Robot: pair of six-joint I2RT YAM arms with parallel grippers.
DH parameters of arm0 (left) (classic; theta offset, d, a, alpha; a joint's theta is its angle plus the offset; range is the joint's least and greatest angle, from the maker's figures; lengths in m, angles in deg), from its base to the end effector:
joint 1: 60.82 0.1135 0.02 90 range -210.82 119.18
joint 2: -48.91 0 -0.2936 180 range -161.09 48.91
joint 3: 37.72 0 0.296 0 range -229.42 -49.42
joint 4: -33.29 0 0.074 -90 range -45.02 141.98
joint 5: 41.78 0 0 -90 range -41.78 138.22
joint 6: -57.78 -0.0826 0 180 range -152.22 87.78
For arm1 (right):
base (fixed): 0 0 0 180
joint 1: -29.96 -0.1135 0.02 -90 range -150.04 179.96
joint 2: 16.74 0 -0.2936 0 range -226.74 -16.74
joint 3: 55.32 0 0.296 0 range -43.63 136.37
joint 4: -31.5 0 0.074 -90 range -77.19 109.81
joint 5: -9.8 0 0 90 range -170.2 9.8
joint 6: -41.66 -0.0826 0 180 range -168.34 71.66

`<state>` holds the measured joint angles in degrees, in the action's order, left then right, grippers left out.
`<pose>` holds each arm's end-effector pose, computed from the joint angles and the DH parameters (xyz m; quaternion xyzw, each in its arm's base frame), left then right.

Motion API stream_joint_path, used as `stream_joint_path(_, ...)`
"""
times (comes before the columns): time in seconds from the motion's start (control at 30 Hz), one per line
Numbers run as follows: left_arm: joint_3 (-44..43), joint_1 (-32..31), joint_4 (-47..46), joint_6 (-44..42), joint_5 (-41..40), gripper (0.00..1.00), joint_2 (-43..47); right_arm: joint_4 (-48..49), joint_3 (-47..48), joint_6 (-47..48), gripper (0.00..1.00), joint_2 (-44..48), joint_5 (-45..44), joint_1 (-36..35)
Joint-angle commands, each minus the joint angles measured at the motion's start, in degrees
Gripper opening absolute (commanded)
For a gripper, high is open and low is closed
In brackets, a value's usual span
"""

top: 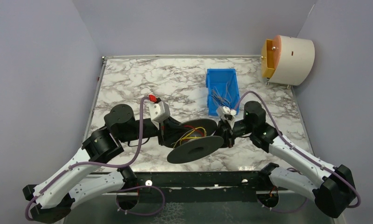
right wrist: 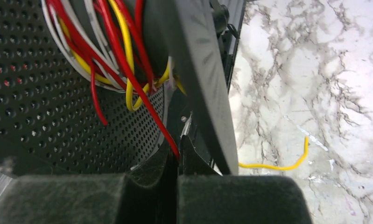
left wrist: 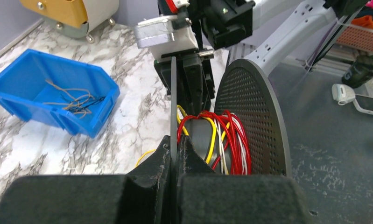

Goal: Wrap the cables

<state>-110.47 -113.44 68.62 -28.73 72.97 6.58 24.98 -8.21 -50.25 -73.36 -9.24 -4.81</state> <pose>0.0980 -0.1852 0.4483 0.4310 0.5943 -0.4500 0.5086 0.1587 0.2052 0.2819 -0.5189 0.5251 0.5942 0.3191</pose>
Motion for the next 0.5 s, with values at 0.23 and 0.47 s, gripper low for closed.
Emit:
stream_joint_path(0.23, 1.25, -0.20, -23.20, 7.06, -2.49, 0.00, -1.37, 31.86, -12.18, -26.04, 0.01, 8.46, -5.59, 0.53)
stream_joint_path(0.47, 5.72, -0.22, -35.17, 10.97, -10.20, 0.00, -1.70, 44.41, -18.17, -38.66, 0.01, 14.05, -17.16, 0.40)
